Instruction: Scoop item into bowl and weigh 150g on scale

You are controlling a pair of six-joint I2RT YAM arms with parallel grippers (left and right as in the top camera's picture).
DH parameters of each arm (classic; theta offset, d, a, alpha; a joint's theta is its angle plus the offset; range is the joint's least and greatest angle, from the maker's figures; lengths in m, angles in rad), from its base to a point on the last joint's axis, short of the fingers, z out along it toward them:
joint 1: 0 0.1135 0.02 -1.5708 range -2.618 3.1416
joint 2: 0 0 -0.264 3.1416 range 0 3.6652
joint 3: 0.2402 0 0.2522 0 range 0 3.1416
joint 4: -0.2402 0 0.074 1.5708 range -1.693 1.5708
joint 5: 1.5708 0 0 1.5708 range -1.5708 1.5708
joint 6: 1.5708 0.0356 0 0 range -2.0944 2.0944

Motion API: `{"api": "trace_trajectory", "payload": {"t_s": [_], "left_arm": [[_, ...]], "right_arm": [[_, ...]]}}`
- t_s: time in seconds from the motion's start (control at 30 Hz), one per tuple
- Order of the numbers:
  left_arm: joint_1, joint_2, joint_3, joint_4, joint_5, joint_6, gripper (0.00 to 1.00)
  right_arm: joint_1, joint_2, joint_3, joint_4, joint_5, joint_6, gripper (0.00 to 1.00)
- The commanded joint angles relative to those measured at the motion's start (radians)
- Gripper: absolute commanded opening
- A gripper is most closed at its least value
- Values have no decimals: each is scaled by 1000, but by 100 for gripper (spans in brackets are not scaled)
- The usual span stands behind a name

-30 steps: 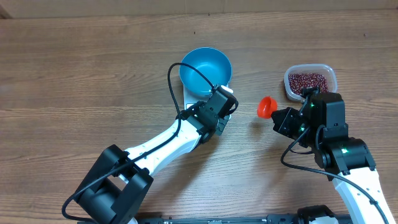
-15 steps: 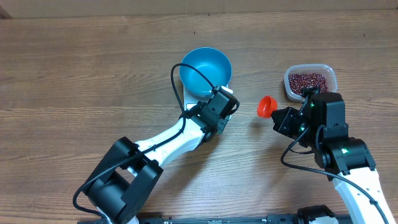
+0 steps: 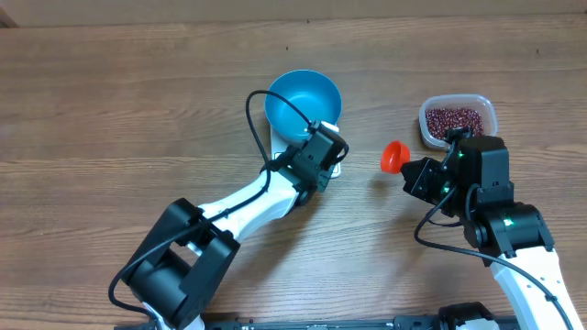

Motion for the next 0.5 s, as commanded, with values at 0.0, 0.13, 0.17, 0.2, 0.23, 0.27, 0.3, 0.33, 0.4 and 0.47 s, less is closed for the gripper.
{"api": "trace_trajectory", "payload": {"t_s": [0.0, 0.13, 0.17, 0.2, 0.23, 0.27, 0.3, 0.33, 0.4, 0.47], "left_arm": [[6, 19, -8, 7, -5, 20, 5], [6, 22, -8, 8, 2, 19, 4], [6, 22, -8, 8, 3, 19, 4], [6, 22, -8, 8, 12, 20, 4], [6, 22, -8, 8, 24, 21, 4], [6, 22, -8, 8, 38, 30, 4], [6, 22, -8, 8, 52, 45, 4], [6, 22, -8, 8, 53, 50, 4], [6, 23, -8, 10, 53, 50, 4], [6, 23, -8, 12, 54, 50, 4]], "right_arm": [[4, -3, 33, 6, 10, -5, 4], [4, -3, 33, 6, 10, -5, 4], [4, -3, 33, 6, 10, -5, 4], [4, -3, 33, 6, 10, -5, 4], [4, -3, 33, 6, 10, -5, 4], [4, -3, 33, 6, 10, -5, 4], [4, -3, 33, 6, 10, -5, 4], [4, -3, 33, 6, 10, -5, 4], [4, -3, 33, 6, 10, -5, 4], [4, -3, 33, 6, 10, -5, 4]]}}
